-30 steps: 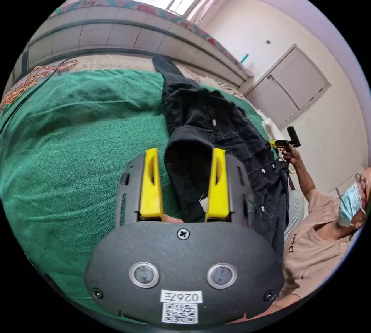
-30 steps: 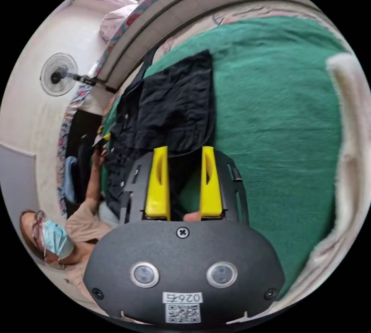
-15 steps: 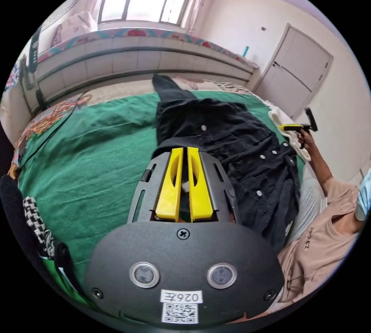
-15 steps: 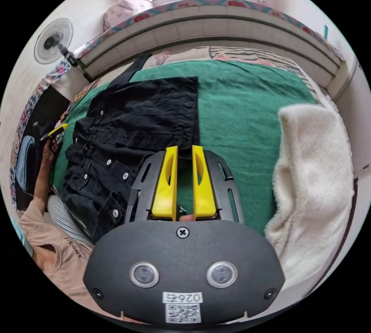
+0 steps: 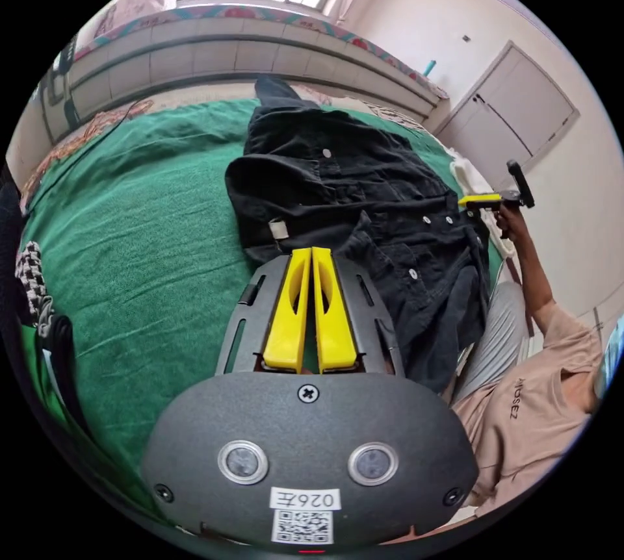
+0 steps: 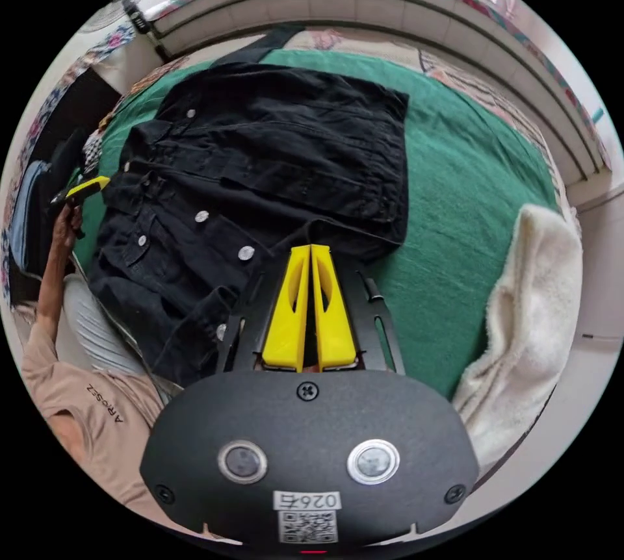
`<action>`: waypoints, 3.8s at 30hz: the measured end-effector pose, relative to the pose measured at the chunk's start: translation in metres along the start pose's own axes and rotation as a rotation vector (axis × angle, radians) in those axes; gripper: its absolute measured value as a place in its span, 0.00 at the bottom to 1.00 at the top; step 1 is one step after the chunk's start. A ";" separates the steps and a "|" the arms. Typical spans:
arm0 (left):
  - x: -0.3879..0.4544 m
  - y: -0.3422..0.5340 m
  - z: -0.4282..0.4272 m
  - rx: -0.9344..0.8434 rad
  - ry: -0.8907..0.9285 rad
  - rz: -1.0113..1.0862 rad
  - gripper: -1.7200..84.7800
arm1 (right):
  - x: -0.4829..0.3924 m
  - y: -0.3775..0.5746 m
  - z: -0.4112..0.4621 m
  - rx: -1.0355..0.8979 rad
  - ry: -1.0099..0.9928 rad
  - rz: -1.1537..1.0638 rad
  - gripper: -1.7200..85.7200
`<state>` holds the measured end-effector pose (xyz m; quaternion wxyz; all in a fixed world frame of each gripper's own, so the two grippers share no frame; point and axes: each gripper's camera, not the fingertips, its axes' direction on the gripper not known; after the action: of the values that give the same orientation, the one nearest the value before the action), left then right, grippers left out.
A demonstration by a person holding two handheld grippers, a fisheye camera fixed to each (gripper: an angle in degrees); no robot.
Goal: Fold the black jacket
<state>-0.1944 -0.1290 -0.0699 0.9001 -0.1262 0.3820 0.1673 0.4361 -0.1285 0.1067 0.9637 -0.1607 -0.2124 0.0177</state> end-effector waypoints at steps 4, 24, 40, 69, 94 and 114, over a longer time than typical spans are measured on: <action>0.054 0.018 0.000 -0.040 -0.112 0.057 0.10 | -0.071 0.014 -0.010 0.067 -0.034 -0.145 0.01; -0.049 -0.092 0.132 -0.072 0.357 -0.284 0.20 | 0.076 0.051 0.051 0.202 -0.164 0.380 0.06; -0.090 -0.054 0.171 0.008 0.465 -0.321 0.22 | 0.137 0.120 0.089 0.195 -0.334 0.494 0.09; -0.076 -0.067 0.221 -0.075 0.382 -0.234 0.20 | 0.160 0.145 0.165 0.239 -0.565 0.473 0.05; -0.155 -0.064 0.202 0.074 0.806 -0.381 0.02 | 0.196 0.144 0.118 0.343 -0.533 0.537 0.01; -0.159 -0.038 0.107 -0.068 0.774 -0.293 0.03 | 0.199 0.103 0.048 0.216 -0.426 0.507 0.02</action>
<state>-0.2143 -0.1586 0.1222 0.6996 -0.2625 0.6645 -0.0098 0.6007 0.0041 0.1950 0.8741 -0.0981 -0.3589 0.3122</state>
